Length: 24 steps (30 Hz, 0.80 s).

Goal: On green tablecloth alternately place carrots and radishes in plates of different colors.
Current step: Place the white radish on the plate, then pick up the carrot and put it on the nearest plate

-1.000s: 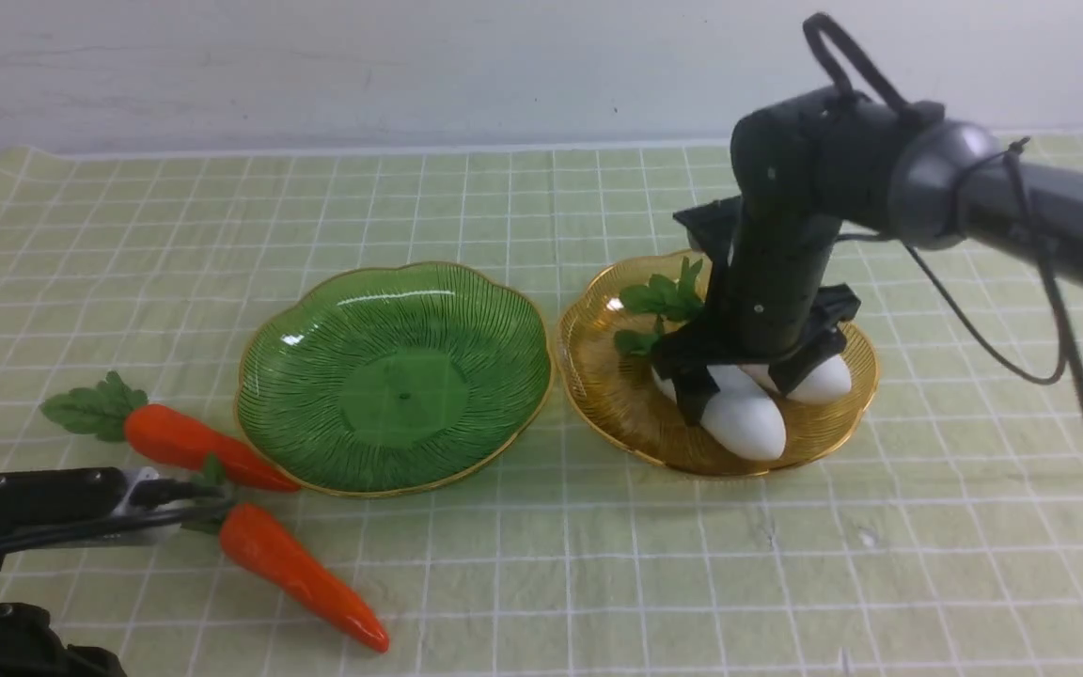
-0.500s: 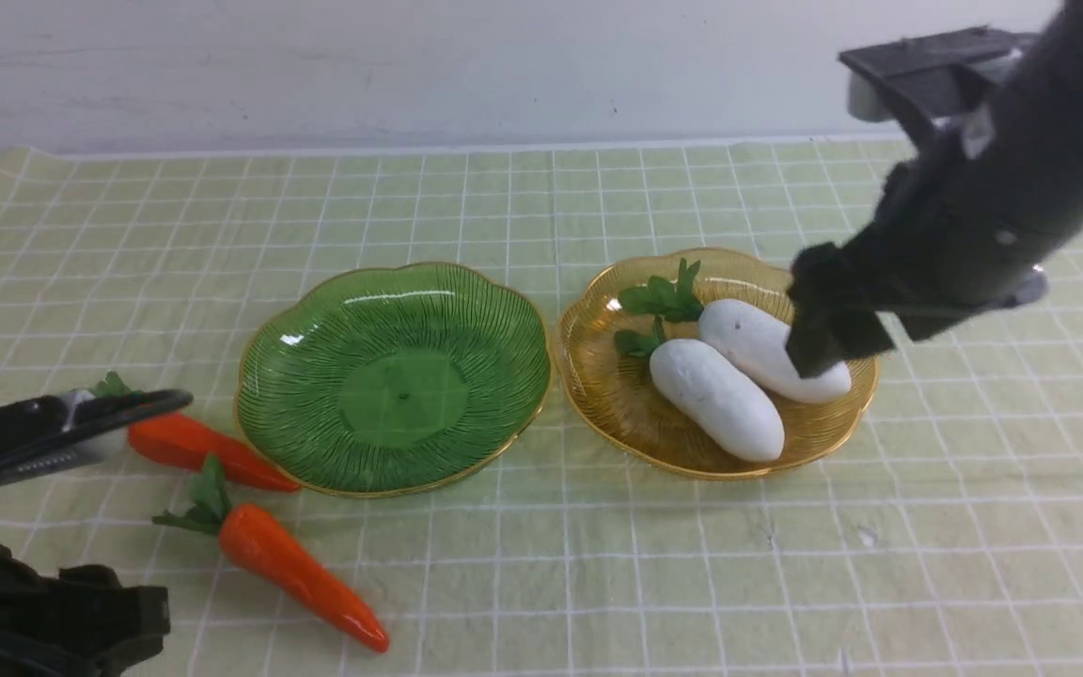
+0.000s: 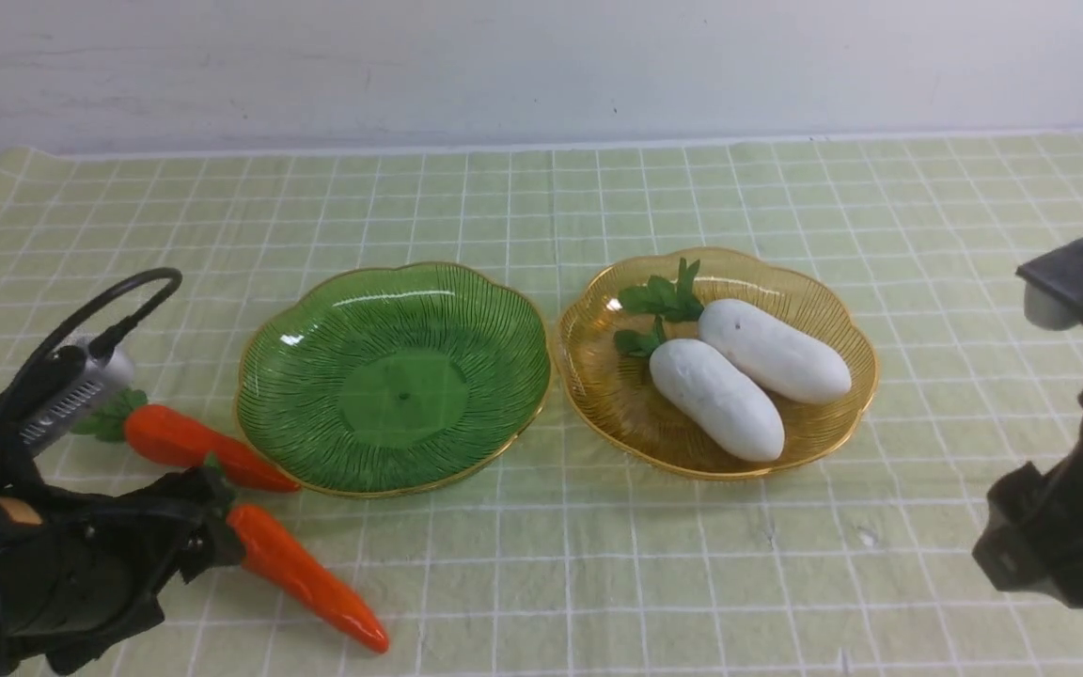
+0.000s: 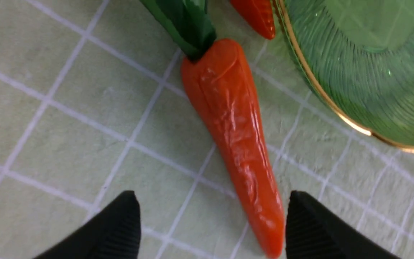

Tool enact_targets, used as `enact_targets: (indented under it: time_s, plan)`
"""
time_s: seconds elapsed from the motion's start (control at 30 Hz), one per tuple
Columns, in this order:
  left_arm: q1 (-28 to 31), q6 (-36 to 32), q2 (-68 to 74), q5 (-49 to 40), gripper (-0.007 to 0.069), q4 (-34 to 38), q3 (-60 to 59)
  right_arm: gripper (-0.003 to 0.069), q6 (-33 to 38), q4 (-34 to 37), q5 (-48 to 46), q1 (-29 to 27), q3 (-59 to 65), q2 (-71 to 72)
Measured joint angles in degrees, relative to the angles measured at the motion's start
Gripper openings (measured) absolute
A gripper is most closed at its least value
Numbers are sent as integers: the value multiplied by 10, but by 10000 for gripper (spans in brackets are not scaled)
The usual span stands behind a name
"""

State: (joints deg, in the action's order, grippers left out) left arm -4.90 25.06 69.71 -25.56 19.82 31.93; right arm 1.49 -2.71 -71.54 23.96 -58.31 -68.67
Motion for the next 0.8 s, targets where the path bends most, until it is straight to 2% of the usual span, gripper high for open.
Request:
enact_targets:
  time_s: [0.27, 0.53, 0.8]
  plan:
    - [0, -76, 96, 50, 489, 110, 2, 551, 1, 0, 16, 0, 0, 0]
    - [0, -239, 166, 54, 489, 210, 38, 551, 1, 0, 22, 0, 0, 0]
    - [0, -295, 227, 59, 488, 255, 62, 551, 1, 0, 23, 0, 0, 0]
